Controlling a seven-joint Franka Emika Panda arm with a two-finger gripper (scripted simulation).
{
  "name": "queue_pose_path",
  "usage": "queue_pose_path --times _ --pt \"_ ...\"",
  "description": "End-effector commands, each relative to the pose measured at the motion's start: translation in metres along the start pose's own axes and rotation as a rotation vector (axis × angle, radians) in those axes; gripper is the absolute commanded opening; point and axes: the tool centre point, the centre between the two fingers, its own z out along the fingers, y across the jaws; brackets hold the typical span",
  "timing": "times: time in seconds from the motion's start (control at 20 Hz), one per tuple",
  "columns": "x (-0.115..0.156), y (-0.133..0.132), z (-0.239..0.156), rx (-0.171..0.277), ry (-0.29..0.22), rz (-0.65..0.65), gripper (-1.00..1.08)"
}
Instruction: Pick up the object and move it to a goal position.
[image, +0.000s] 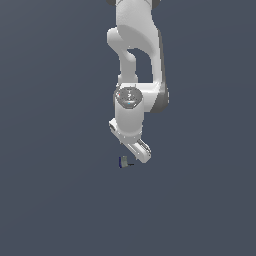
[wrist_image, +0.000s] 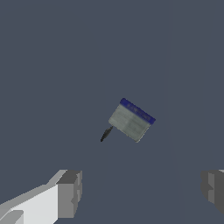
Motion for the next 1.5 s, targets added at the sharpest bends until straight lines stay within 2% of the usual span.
queue_pose_path --times 0.0,0.5,0.8,1.15,1.45 --pt "0.003 0.000 0.005 0.000 0.000 0.076 1.00" --pt "0.014 -0.002 0.027 0.001 0.003 0.371 1.00" --pt "0.019 -0.002 0.036 0.002 0.007 0.506 1.00" --pt "0.022 -0.002 0.042 0.002 0.011 0.594 1.00" --pt "0.023 -0.002 0.043 0.002 0.011 0.608 1.00"
